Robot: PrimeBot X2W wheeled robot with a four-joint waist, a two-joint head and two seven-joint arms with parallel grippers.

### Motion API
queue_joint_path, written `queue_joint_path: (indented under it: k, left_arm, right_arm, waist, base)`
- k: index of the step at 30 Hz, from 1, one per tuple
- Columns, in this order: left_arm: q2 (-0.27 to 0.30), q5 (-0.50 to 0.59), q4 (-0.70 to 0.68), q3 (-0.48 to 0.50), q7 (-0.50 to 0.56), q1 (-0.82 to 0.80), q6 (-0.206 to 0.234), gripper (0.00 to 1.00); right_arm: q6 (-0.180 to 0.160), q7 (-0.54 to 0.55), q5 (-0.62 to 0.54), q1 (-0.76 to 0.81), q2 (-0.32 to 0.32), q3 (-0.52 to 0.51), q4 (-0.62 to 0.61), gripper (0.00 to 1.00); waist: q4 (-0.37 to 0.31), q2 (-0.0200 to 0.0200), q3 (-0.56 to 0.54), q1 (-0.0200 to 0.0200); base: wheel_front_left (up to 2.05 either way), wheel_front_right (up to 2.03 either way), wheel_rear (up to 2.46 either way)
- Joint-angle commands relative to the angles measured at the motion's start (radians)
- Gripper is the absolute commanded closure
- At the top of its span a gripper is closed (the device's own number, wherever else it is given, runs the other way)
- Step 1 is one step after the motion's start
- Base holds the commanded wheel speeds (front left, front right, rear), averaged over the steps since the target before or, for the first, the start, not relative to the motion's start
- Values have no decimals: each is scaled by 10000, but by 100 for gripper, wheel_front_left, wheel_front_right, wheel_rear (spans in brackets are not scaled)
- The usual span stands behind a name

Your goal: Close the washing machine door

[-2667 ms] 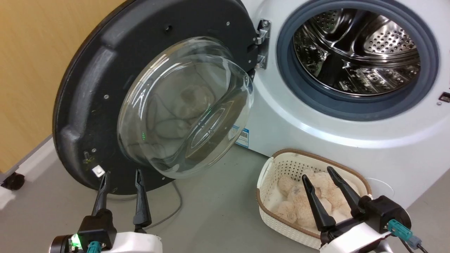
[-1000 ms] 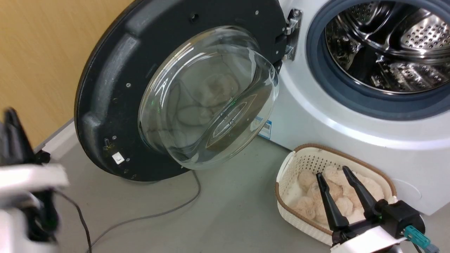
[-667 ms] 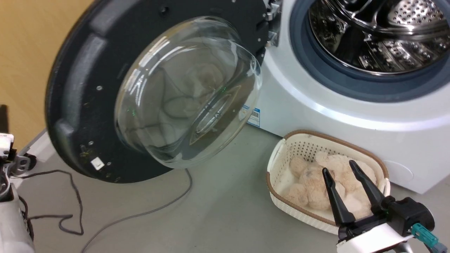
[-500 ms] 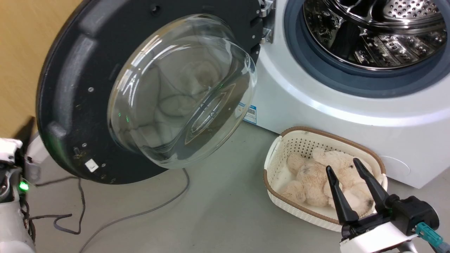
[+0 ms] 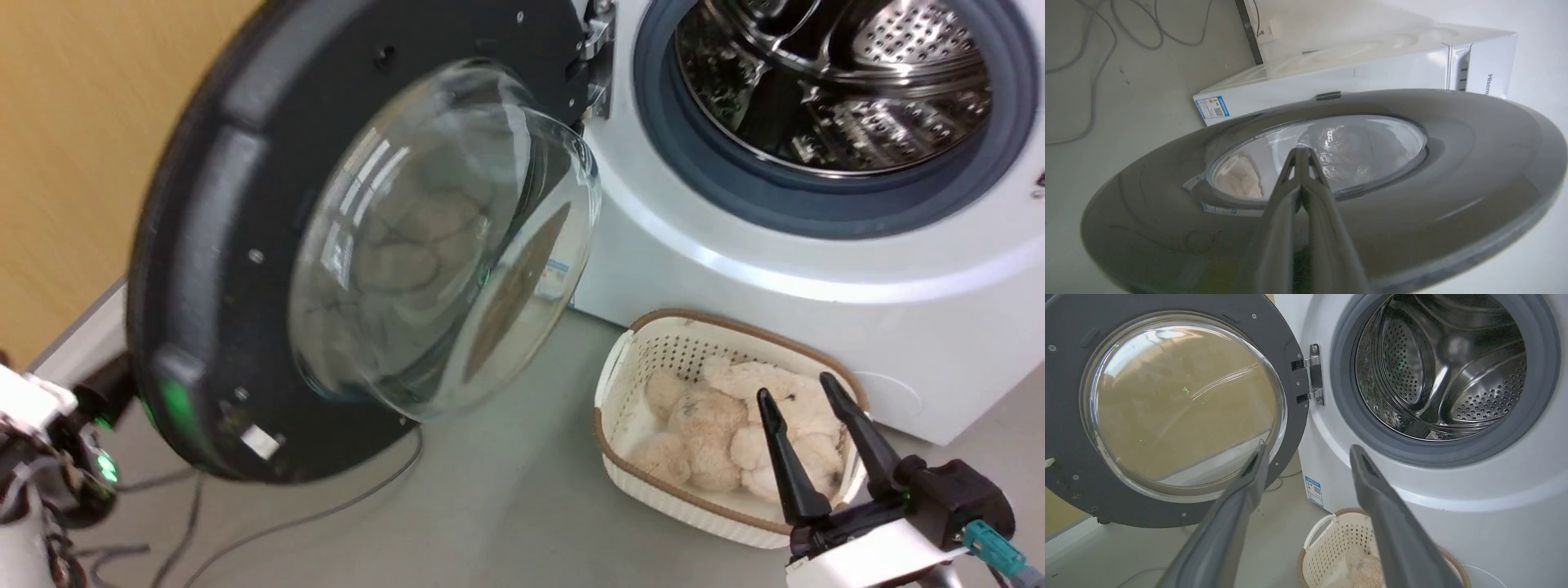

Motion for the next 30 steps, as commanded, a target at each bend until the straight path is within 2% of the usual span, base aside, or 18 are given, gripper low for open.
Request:
queue_joint_path:
  k: [1,8,12,16,21,26,30]
  left_arm:
    - [-211,-111,-185,-102,229,288,-30,100]
    - [-1202,-784,-2127,-467,1564,1563,436,100]
    - [-1855,-900,-3540,-1072,2200,2435,804,100]
    - [-2222,-1002,-4702,-1755,2425,3191,1148,100]
    - [-2383,-1500,-5559,-2855,2276,3848,1552,100]
    - [-2397,-2179,-5568,-4407,1301,4035,1461,100]
    - [-2399,-2508,-5239,-5460,273,3856,1222,100]
  right_arm:
    - [6,-71,51,113,67,-45,35,0]
    - [6,-162,36,292,273,-107,221,0]
    - [6,-185,22,451,313,-263,227,0]
    - [6,-197,19,533,296,-331,219,0]
    - [6,-204,19,529,279,-389,167,0]
    - [6,-207,-9,391,273,-304,143,0]
    - [6,-210,-5,287,317,-295,88,0]
  waist:
    - [-100,0,-107,0]
    - [-550,0,-509,0]
    - [-855,0,-653,0]
    - [-1258,0,-735,0]
    - [-1848,0,-662,0]
    - [-2696,0,-400,0]
    - [-3505,0,-178,0]
  base:
    - [0,0,0]
    - [0,0,0]
    - [0,0,0]
    - [0,0,0]
    - [0,0,0]
    - [0,0,0]
    - [0,0,0]
